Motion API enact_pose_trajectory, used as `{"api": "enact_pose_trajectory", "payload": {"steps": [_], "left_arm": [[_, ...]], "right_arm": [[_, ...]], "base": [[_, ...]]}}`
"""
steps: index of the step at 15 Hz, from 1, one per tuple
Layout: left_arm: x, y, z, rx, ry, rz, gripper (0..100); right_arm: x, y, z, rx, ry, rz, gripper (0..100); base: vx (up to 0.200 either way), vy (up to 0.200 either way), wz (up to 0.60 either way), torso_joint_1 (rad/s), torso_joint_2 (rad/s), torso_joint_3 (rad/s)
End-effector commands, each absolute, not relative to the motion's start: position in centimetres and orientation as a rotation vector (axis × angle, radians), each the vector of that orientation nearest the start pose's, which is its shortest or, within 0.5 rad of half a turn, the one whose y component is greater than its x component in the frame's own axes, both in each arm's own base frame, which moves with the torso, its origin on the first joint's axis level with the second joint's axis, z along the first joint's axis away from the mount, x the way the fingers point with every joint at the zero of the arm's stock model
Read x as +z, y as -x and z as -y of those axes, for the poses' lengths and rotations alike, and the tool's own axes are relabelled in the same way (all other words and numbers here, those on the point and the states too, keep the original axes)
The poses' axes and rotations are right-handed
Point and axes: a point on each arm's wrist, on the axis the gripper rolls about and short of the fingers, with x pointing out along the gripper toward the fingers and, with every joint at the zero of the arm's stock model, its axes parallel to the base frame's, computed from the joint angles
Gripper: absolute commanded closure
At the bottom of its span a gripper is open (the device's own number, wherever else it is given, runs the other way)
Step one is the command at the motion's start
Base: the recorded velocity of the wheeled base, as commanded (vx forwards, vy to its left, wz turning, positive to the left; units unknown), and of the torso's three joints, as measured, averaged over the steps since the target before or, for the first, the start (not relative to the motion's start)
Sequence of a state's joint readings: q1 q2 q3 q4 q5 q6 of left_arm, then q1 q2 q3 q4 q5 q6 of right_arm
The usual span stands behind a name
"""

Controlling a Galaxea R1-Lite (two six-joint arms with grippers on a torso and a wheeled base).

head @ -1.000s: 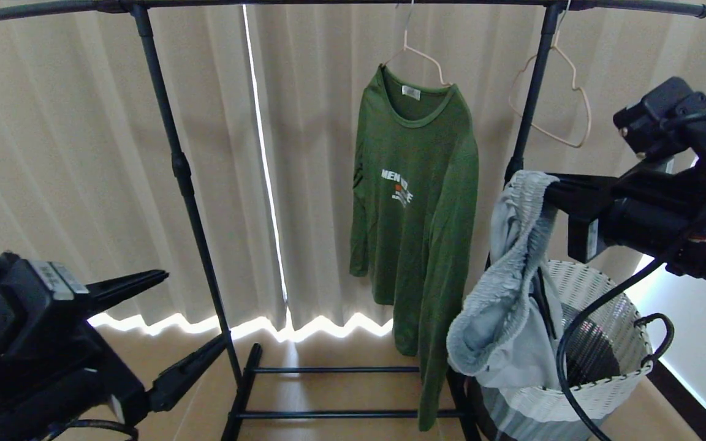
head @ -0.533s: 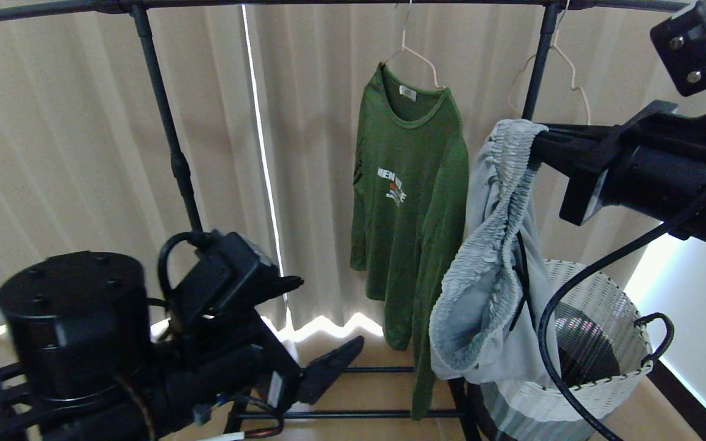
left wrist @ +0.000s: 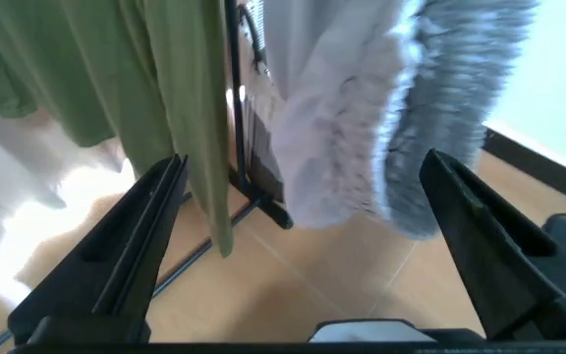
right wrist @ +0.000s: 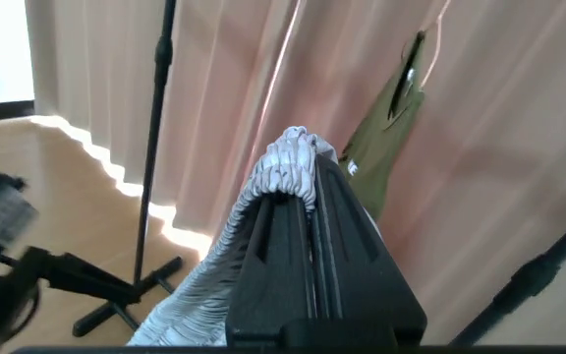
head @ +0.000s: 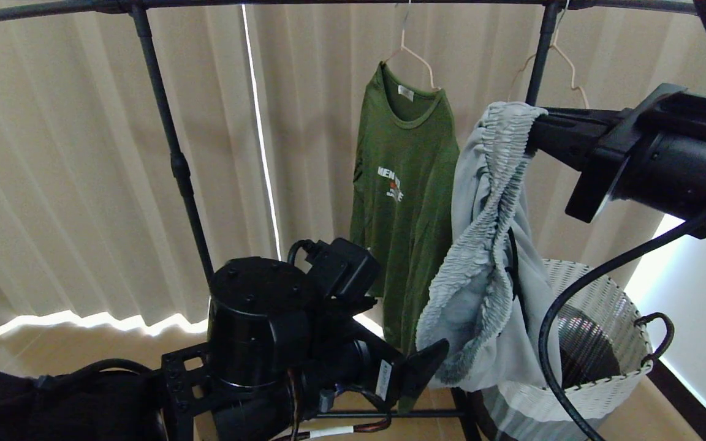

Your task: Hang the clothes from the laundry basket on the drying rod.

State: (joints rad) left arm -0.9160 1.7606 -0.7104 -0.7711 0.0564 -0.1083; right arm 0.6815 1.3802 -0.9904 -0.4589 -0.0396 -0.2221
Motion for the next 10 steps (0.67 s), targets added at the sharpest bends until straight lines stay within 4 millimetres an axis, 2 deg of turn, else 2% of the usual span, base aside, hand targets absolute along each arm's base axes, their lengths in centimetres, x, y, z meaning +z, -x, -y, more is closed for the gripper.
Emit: {"api": "enact_pose_trajectory", "payload": {"steps": [1, 3, 5, 6, 10], "left_arm": [[14.1, -19.7, 24.6, -0.784, -0.052, -0.327, 0], [12.6, -20.4, 24.8, -0.709, -0.082, -0.359, 0], [12.0, -20.3, 24.7, -0.694, -0.097, -0.378, 0], [11.8, -20.3, 24.6, -0.694, -0.101, -0.384, 100], [11.7, -19.7, 24.3, -0.634, -0.139, -0.354, 100]], "right_arm": [[30.7, -18.1, -14.6, 0.643, 0.184, 0.146, 100], [31.1, -17.6, -14.3, 0.649, 0.175, 0.162, 100], [31.2, -17.4, -14.1, 0.648, 0.174, 0.168, 100], [31.3, -17.3, -14.0, 0.648, 0.174, 0.17, 100], [31.3, -17.1, -13.7, 0.641, 0.175, 0.168, 100]], "base": [[0.0, 0.0, 0.0, 0.0, 0.0, 0.0], [0.0, 0.0, 0.0, 0.0, 0.0, 0.0], [0.0, 0.0, 0.0, 0.0, 0.0, 0.0], [0.0, 0.0, 0.0, 0.0, 0.0, 0.0], [0.0, 0.0, 0.0, 0.0, 0.0, 0.0]]}}
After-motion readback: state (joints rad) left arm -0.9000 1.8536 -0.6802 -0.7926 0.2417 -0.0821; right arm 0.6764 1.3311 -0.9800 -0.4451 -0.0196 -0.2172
